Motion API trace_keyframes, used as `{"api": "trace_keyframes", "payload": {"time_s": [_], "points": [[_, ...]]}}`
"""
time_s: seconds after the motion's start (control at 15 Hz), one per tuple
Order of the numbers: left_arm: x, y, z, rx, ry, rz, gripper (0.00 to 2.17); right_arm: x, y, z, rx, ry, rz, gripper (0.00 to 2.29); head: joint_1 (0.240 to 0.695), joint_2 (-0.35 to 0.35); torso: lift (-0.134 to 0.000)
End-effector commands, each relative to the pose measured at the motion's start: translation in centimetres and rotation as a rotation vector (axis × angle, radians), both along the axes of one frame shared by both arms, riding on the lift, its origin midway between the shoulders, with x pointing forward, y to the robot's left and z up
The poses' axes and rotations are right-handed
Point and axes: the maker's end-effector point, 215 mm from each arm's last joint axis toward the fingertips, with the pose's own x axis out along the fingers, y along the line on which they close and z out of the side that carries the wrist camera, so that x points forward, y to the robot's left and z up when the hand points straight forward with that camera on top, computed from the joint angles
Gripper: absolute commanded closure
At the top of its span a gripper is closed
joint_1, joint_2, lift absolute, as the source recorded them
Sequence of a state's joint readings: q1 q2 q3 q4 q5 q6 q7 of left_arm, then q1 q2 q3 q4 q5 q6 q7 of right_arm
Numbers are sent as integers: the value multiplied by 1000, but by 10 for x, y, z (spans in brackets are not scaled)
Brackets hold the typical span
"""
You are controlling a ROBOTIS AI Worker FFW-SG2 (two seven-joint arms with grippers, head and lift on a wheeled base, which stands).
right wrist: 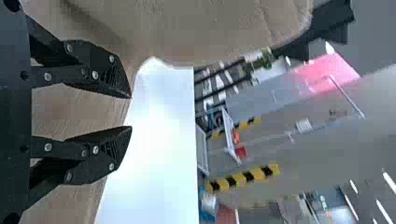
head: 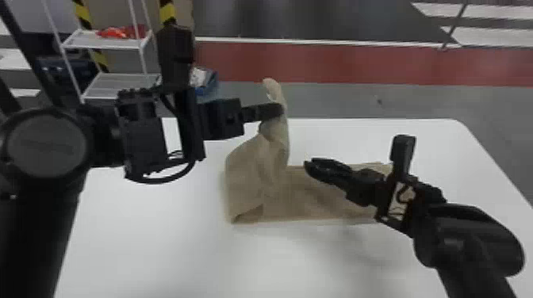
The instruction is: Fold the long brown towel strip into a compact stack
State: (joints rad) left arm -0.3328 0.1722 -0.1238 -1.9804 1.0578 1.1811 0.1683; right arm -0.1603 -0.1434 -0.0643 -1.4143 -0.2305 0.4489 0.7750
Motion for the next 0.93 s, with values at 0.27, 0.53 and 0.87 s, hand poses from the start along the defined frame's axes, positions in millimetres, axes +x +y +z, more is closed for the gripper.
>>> {"api": "trace_keyframes", "payload": {"time_s": [0.27,0.53,0.87], "points": [[-14,-74,-51,56,54,-47,1747,-27,-220,29,-51,-90,-345,70,687,-330,-125],[-26,-128,-76,120,60,-97,1750,-39,-238,22,-62,-123,-373,73,682,-350,-125],[-13,-148,-82,98,8,-34,1747,-47,-258,31,-44,-147,-391,73,693,-350,-125]]}}
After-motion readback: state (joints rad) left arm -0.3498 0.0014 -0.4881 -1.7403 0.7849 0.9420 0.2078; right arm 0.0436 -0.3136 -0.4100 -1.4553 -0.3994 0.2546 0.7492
